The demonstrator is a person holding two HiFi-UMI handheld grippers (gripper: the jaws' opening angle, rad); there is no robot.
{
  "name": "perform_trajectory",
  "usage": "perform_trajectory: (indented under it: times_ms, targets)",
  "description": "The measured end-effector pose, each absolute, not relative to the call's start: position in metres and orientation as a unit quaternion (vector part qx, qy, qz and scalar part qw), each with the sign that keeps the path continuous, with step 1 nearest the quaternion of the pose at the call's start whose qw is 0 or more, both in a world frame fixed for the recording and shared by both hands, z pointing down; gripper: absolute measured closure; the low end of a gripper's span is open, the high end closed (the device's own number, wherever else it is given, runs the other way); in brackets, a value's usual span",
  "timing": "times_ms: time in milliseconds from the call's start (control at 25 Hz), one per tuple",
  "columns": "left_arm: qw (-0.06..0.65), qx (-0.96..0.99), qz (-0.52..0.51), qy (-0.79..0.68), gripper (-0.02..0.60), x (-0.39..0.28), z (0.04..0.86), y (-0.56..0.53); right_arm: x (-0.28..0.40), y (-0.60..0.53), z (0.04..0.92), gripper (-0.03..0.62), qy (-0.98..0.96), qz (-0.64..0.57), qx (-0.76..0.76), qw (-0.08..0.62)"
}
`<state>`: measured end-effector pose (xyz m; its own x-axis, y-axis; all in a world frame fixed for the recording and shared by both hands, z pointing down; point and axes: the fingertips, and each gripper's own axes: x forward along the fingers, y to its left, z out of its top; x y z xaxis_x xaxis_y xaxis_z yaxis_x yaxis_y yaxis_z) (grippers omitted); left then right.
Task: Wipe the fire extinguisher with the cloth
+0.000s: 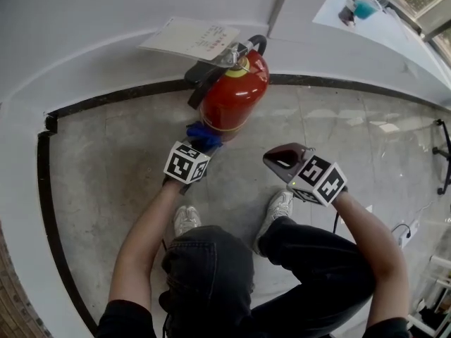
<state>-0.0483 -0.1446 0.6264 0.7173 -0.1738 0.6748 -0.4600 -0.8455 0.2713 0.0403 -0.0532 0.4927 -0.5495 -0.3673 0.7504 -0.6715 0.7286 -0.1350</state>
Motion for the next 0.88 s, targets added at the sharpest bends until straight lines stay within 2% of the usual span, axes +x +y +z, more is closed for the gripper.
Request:
perform_trajectory:
  times_ms: [240, 600, 880]
  targets:
    - [0.205, 0.899, 0.309, -0.234, 0.486, -0.078, 0.589, -0.180, 0.036, -0.061, 0.484, 0.591, -0.860, 0.192, 0.301, 0.365]
    - [0.069, 0.940, 0.224, -0.248, 0.486, -0.107, 0.390, -0.179, 0.030, -0.072, 0.448, 0.591, -0.863, 0.147, 0.313, 0.369]
    - [-0.005, 0.953, 0.175, -0.248, 0.486, -0.122, 0.266, -0.134, 0.015, -0.064, 0.436, 0.591, -0.869, 0.116, 0.302, 0.374]
